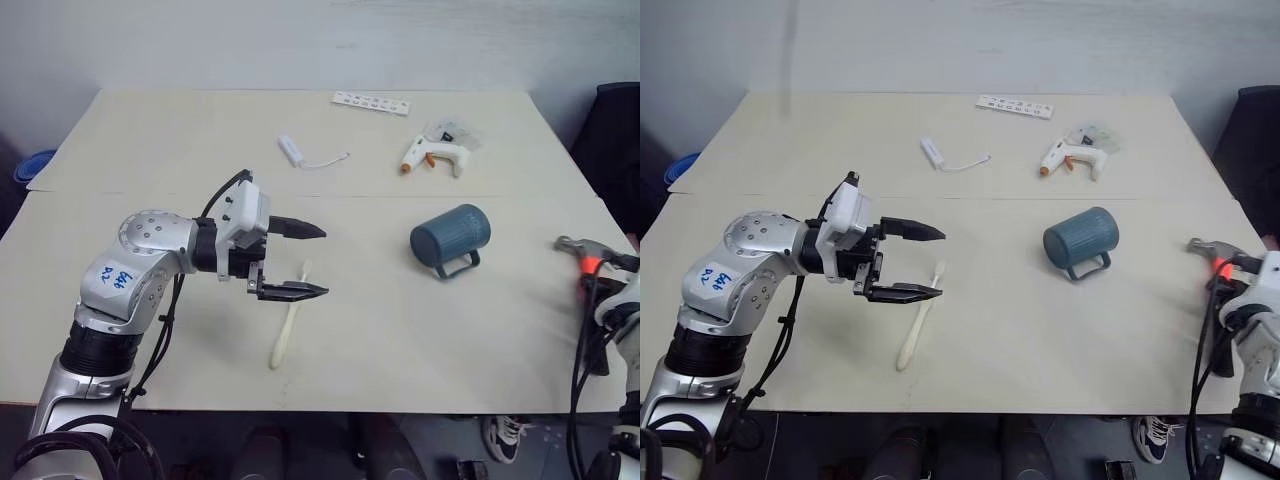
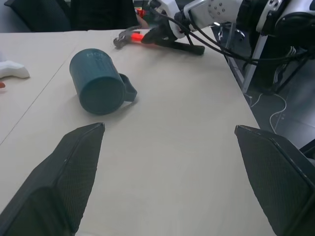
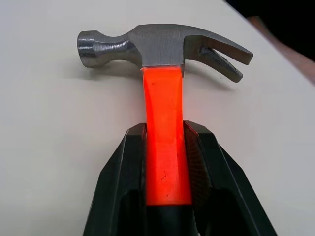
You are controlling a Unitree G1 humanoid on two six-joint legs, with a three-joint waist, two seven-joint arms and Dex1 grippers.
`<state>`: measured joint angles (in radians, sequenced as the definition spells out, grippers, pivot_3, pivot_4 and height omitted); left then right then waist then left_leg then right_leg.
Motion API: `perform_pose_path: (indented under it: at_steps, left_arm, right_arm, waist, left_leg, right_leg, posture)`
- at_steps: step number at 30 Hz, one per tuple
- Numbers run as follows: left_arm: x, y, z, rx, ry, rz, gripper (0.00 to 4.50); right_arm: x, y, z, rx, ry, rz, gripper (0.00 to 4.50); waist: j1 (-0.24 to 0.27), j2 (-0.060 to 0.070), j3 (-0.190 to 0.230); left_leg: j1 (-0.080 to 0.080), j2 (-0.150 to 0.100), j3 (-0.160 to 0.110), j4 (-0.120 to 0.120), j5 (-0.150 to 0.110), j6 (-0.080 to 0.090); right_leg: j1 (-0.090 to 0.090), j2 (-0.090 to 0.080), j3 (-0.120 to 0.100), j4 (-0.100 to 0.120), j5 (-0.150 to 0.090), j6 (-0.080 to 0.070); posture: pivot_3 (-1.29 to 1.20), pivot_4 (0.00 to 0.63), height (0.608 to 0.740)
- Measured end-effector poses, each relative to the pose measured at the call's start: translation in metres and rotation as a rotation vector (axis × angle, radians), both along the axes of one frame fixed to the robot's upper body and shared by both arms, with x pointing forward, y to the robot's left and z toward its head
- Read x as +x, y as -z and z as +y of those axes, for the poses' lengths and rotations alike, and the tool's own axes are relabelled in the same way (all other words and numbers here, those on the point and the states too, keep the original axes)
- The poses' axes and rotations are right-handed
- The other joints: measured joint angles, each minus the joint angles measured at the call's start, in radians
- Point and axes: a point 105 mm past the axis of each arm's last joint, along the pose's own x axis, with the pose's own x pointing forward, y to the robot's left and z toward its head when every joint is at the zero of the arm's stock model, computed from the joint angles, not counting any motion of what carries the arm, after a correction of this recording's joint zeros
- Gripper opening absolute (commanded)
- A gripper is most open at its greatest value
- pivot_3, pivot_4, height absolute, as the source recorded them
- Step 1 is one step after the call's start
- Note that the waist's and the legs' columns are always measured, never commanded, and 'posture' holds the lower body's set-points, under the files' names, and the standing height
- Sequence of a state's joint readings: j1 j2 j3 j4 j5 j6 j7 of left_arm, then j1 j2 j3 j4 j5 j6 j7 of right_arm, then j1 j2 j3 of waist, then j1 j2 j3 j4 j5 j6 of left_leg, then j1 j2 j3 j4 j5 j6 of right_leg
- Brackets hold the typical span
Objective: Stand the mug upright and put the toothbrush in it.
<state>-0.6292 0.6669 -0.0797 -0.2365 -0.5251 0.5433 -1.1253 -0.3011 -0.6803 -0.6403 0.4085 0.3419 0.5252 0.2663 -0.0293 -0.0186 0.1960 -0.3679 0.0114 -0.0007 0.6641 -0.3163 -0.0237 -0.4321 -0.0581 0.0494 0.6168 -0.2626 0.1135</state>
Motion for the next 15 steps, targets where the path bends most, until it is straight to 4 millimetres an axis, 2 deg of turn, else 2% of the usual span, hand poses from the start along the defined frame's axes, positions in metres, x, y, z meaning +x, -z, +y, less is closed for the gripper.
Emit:
perform_pose_path:
  at_steps: [3, 6, 8, 10, 12, 13, 15]
  left_arm:
    - [0.000, 0.000, 0.000, 0.000, 0.001, -0.001, 4.50]
    - [-0.001, -0.001, 0.000, 0.009, 0.002, -0.008, 4.50]
    - [-0.004, -0.001, 0.001, 0.021, 0.003, -0.019, 4.50]
    - [-0.005, -0.002, 0.001, 0.023, 0.006, -0.025, 4.50]
    - [-0.005, -0.001, 0.001, 0.023, 0.005, -0.024, 4.50]
    - [-0.005, -0.001, 0.002, 0.023, 0.004, -0.022, 4.50]
    - [-0.005, 0.001, 0.003, 0.023, -0.002, -0.018, 4.50]
  right_arm:
    - [0.003, 0.001, 0.006, -0.031, -0.051, 0.023, 2.67]
    - [0.001, -0.010, 0.015, -0.134, -0.149, 0.083, 2.67]
    - [0.002, -0.042, 0.028, -0.236, -0.255, 0.094, 2.67]
    - [0.005, -0.090, 0.053, -0.315, -0.357, 0.041, 2.67]
    - [0.007, -0.116, 0.083, -0.288, -0.427, -0.026, 2.67]
    - [0.009, -0.120, 0.098, -0.249, -0.461, -0.046, 2.67]
    - [0.013, -0.107, 0.127, -0.117, -0.506, -0.044, 2.67]
  waist:
    - [0.000, 0.000, 0.000]
    - [-0.001, 0.001, 0.000]
    - [-0.004, 0.006, 0.002]
    - [-0.007, 0.006, 0.002]
    - [-0.009, 0.001, 0.001]
    - [-0.008, -0.003, -0.001]
    - [-0.006, -0.008, -0.004]
  left_leg:
    - [0.000, 0.000, 0.001, 0.000, 0.000, 0.000]
    - [0.000, 0.000, 0.002, 0.000, 0.000, 0.000]
    - [0.000, 0.000, 0.004, 0.000, 0.000, 0.000]
    - [0.001, 0.001, 0.006, -0.001, 0.000, 0.000]
    - [0.002, 0.004, 0.005, 0.000, 0.000, 0.000]
    - [0.002, 0.005, 0.004, 0.000, 0.000, 0.000]
    - [0.004, 0.006, 0.001, 0.000, 0.000, 0.000]
  right_leg:
    - [0.000, 0.000, 0.001, 0.000, 0.000, 0.000]
    - [-0.001, 0.000, 0.002, 0.000, 0.000, 0.001]
    - [-0.002, 0.001, 0.007, 0.001, 0.001, 0.002]
    - [0.001, 0.003, 0.008, 0.001, 0.001, 0.002]
    - [0.002, 0.007, 0.008, 0.001, 0.000, 0.001]
    - [0.002, 0.008, 0.008, 0.001, 0.000, 0.000]
    - [0.002, 0.010, 0.009, 0.000, 0.000, 0.000]
  posture:
    - [0.00, 0.150, 0.740]
    - [0.00, 0.150, 0.740]
    - [0.00, 0.150, 0.740]
    - [0.00, 0.150, 0.740]
    - [0.00, 0.150, 0.740]
    - [0.00, 0.150, 0.740]
    - [0.00, 0.150, 0.740]
